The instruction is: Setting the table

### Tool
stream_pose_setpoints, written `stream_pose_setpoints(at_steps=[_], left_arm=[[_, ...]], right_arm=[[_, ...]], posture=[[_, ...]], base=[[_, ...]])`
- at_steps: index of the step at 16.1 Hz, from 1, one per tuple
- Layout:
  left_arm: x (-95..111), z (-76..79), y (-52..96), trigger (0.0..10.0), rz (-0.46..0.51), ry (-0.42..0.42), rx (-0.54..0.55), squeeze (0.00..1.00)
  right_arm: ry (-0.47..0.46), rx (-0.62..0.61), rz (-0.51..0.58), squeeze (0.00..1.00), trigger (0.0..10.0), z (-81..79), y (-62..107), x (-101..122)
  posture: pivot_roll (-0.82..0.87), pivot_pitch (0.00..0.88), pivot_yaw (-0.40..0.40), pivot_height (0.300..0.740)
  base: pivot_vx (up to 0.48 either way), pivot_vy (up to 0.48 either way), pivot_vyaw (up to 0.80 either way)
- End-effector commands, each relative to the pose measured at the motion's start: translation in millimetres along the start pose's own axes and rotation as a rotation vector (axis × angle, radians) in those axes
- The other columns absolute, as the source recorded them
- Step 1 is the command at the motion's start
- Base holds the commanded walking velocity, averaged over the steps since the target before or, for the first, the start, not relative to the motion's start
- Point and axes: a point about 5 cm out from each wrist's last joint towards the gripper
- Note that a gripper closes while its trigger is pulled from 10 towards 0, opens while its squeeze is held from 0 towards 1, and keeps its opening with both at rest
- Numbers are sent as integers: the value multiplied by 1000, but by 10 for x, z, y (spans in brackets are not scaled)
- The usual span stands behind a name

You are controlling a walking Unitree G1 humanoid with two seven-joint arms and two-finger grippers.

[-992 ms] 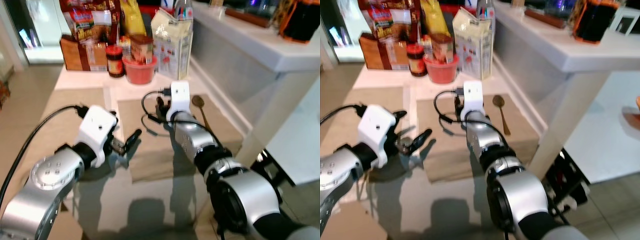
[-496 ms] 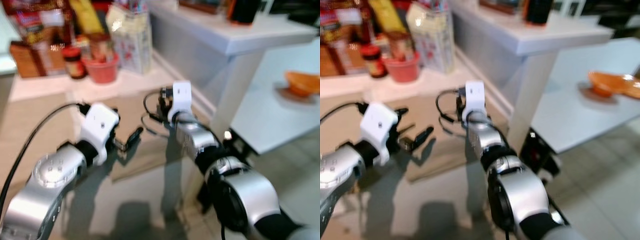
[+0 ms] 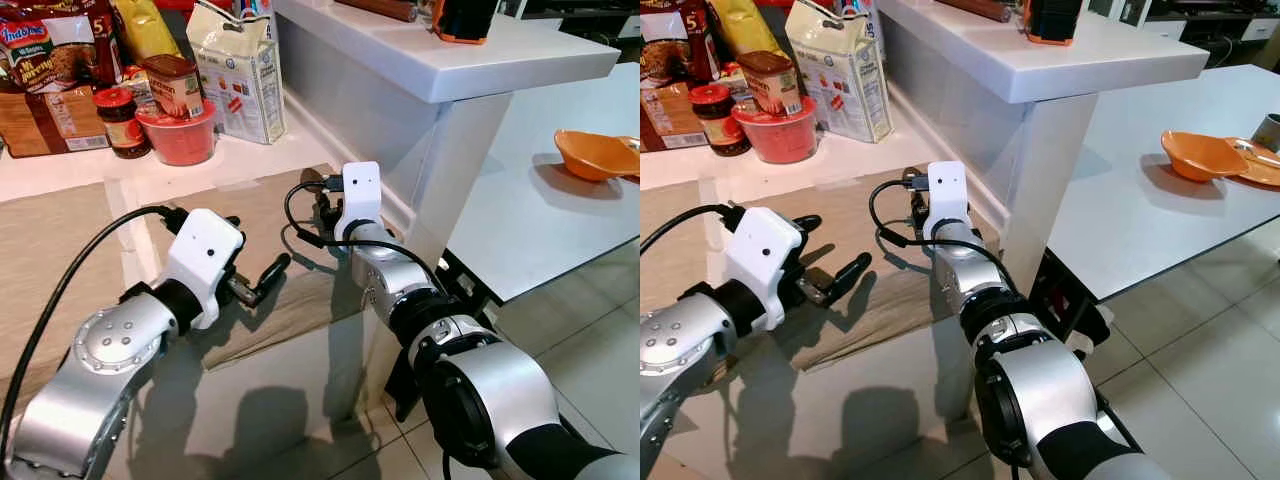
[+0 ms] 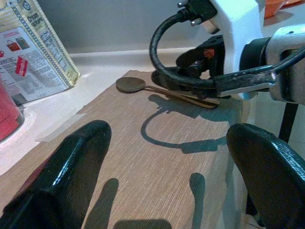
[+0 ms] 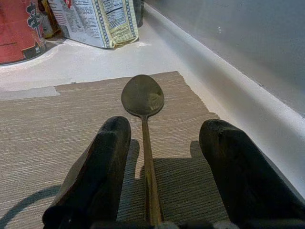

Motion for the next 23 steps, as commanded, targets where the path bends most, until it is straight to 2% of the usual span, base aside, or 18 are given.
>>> stream_pose_setpoints(at_steps=[1, 8, 11, 23], left_arm=[[32, 25, 9, 10000, 13, -18, 4, 0], [41, 12, -8, 10000, 26, -9, 23, 0], [28, -18, -11, 10000, 17, -8, 50, 0], [45, -4, 0, 10000, 23, 0, 49, 0]], right_arm=[[17, 5, 10, 0, 10000, -3, -5, 26], [31, 16, 12, 0, 10000, -27, -6, 34], [57, 21, 36, 0, 10000, -30, -9, 75], [29, 32, -14, 0, 10000, -34, -3, -8]], posture=[[164, 0, -41, 732], [167, 0, -42, 732], [166, 0, -42, 732], [174, 0, -44, 732]], base=[[0, 0, 0], [381, 0, 0], [0, 0, 0], [0, 0, 0]])
Point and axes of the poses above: a point about 5 cm out from each wrist's last joint towards the gripper, its own y axis pointing back from the gripper into the wrist, its own x axis along the axis of the wrist's last joint, z = x × y, and after that the axes turned 5 degrees about -y, right-handed
